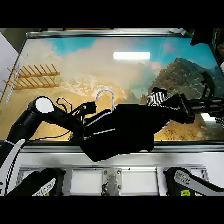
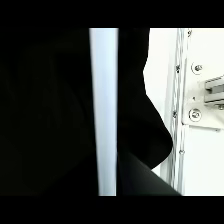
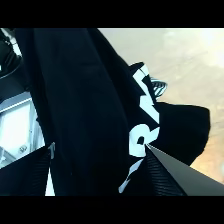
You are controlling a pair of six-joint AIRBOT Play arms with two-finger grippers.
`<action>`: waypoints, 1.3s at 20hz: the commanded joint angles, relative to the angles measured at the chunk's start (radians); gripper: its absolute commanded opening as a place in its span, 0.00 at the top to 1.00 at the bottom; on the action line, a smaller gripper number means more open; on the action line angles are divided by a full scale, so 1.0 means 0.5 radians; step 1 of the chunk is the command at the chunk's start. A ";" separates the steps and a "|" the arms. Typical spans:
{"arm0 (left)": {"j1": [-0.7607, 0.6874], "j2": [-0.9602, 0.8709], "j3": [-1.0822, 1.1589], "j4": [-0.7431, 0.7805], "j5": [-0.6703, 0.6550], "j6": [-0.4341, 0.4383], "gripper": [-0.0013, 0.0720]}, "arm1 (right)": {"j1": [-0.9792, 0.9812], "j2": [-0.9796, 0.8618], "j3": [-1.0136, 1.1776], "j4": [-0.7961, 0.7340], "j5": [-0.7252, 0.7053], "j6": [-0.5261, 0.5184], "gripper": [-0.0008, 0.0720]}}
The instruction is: Fold the clothes and pants, and hang the long-sleeved shirts on hangers.
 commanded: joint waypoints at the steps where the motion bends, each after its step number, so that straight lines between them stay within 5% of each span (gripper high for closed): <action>1: 0.002 -0.002 -0.008 0.002 -0.001 0.002 0.96 | 0.040 -0.059 -0.008 -0.047 0.013 -0.003 0.14; 26: 0.002 -0.002 -0.007 0.002 0.014 0.002 0.96 | 0.228 -0.116 -0.127 0.061 0.005 -0.085 0.14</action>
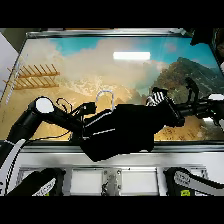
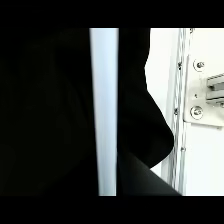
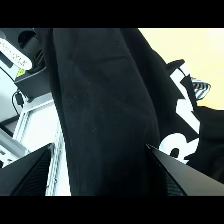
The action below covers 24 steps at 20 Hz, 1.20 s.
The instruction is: Fold the clothes and pants, and hang the long-sleeved shirts on hangers.
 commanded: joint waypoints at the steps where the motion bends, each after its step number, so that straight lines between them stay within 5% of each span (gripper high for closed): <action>1: 0.002 -0.002 0.000 -0.003 0.004 0.000 0.96 | 0.003 -0.001 -0.001 0.014 0.001 -0.001 0.14; 20: 0.002 -0.002 -0.001 -0.002 0.003 0.000 0.96 | 0.002 -0.001 -0.001 0.047 0.000 0.062 0.16; 21: 0.002 -0.002 -0.001 -0.002 0.003 0.000 0.96 | 0.002 -0.001 -0.001 0.046 0.001 0.062 0.31; 23: 0.002 -0.002 -0.001 -0.002 0.002 0.000 0.96 | 0.002 -0.001 -0.001 0.047 0.000 0.063 0.96; 24: 0.002 -0.002 -0.001 -0.002 0.002 0.000 0.96 | 0.002 -0.001 -0.001 0.047 -0.001 0.060 0.94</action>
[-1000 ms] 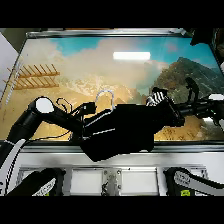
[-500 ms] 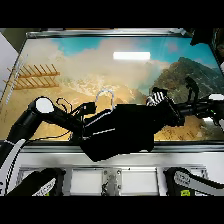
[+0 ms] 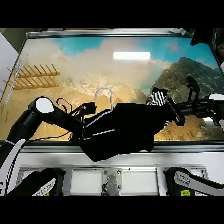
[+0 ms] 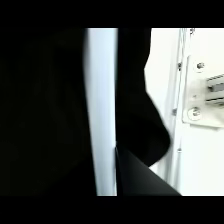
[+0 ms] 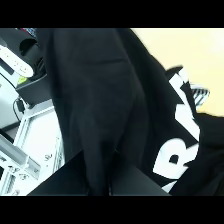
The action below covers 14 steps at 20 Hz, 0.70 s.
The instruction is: Fold the clothes and pants, and hang the long-sleeved shirts on hangers.
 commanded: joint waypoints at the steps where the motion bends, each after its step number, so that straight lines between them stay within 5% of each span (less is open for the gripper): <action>1: 0.001 0.000 0.001 0.008 0.018 0.011 0.96 | 0.001 -0.002 -0.002 0.002 -0.002 0.028 0.94; 13: 0.001 0.000 0.001 0.011 0.015 0.009 0.94 | 0.001 -0.002 -0.002 0.016 -0.010 0.029 0.95; 14: 0.001 0.000 0.001 0.011 0.016 0.003 0.62 | 0.000 -0.002 -0.002 0.025 -0.009 0.029 0.95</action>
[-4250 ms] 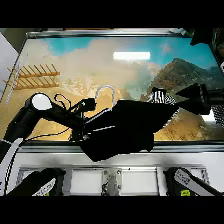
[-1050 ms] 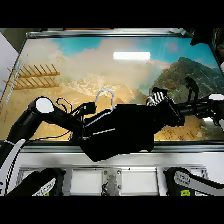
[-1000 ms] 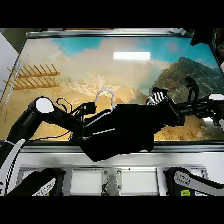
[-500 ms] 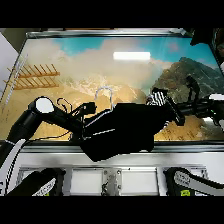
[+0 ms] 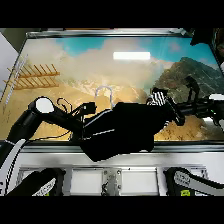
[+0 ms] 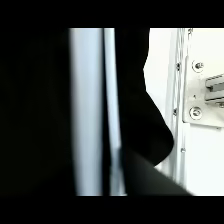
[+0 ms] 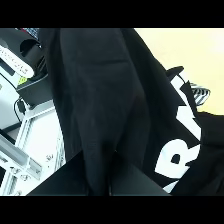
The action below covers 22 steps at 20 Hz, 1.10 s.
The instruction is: Fold the clothes and pants, and hang the long-sleeved shirts on hangers.
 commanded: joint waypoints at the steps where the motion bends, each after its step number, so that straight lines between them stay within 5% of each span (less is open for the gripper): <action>1: 0.001 -0.001 0.001 0.006 -0.024 -0.075 0.41 | 0.000 -0.001 0.000 0.034 -0.008 -0.043 0.95; 7: 0.001 0.026 0.001 0.019 0.001 -0.363 0.38 | 0.000 -0.001 0.000 0.089 -0.021 -0.042 0.95; 9: 0.002 0.093 0.001 0.020 0.022 -0.462 0.27 | 0.000 -0.001 0.000 0.092 -0.024 -0.042 0.95; 11: 0.030 0.199 0.001 0.018 0.057 -0.587 0.27 | 0.000 0.002 0.000 0.107 -0.075 -0.017 0.95; 22: 0.902 0.809 0.001 0.018 0.352 -1.285 0.27 | 0.000 0.183 0.002 0.889 -0.185 0.049 0.96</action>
